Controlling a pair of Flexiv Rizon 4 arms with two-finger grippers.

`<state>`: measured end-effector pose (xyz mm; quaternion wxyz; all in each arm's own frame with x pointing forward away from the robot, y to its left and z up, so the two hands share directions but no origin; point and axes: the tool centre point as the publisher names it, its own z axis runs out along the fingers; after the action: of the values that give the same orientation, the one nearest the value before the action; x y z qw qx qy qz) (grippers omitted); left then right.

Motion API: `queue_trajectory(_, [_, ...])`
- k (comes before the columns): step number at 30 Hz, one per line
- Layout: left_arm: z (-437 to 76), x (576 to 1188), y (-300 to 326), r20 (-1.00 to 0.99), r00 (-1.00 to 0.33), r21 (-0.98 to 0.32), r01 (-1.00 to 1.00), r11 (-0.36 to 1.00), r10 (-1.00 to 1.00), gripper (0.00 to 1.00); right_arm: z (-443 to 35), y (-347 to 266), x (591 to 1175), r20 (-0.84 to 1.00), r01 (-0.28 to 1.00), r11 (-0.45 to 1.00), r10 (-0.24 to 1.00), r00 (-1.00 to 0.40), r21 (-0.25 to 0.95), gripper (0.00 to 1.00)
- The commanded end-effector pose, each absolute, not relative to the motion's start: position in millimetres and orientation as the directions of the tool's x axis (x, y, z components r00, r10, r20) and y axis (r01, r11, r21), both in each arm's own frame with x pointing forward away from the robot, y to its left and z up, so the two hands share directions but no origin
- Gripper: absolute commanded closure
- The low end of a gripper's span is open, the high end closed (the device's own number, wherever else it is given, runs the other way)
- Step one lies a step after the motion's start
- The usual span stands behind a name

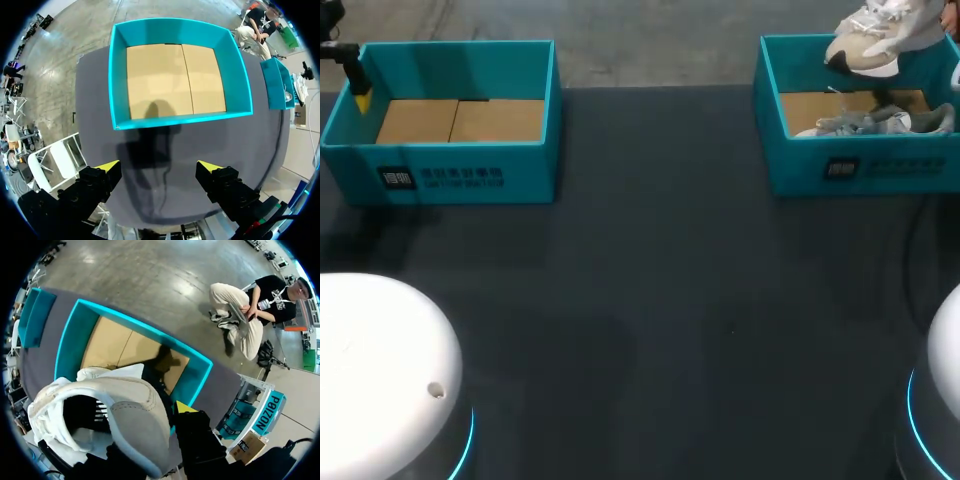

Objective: Take the shoe out of the shoebox, open the shoe tongue, remove and reinsert the insole, then place the shoe into the shoebox

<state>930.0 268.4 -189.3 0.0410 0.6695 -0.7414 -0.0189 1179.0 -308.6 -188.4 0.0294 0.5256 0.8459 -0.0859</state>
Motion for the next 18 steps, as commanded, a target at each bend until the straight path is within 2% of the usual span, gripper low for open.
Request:
queue_trajectory(1, [-188.6,929.4,268.2,0.033,-0.100,0.085,-0.991,0.102,-0.994,0.00,-185.3,-310.3,1185.7,-0.129,0.893,0.431,0.885,-0.447,-0.132,1.00])
queue_trajectory(3, [-188.6,929.4,268.2,0.033,-0.100,0.085,-0.991,0.102,-0.994,0.00,-185.3,-310.3,1185.7,-0.129,0.893,0.431,0.885,-0.447,-0.132,1.00])
queue_trajectory(9, [-188.6,929.4,268.2,0.033,-0.100,0.085,-0.991,0.102,-0.994,0.00,-192.1,-322.9,1183.3,-0.110,0.983,0.138,0.982,-0.152,-0.124,1.00])
queue_trajectory(18, [-188.6,929.4,268.2,0.033,-0.100,0.085,-0.991,0.102,-0.994,0.00,-198.7,-331.9,1168.8,-0.094,0.990,-0.080,0.993,0.069,-0.119,1.00])
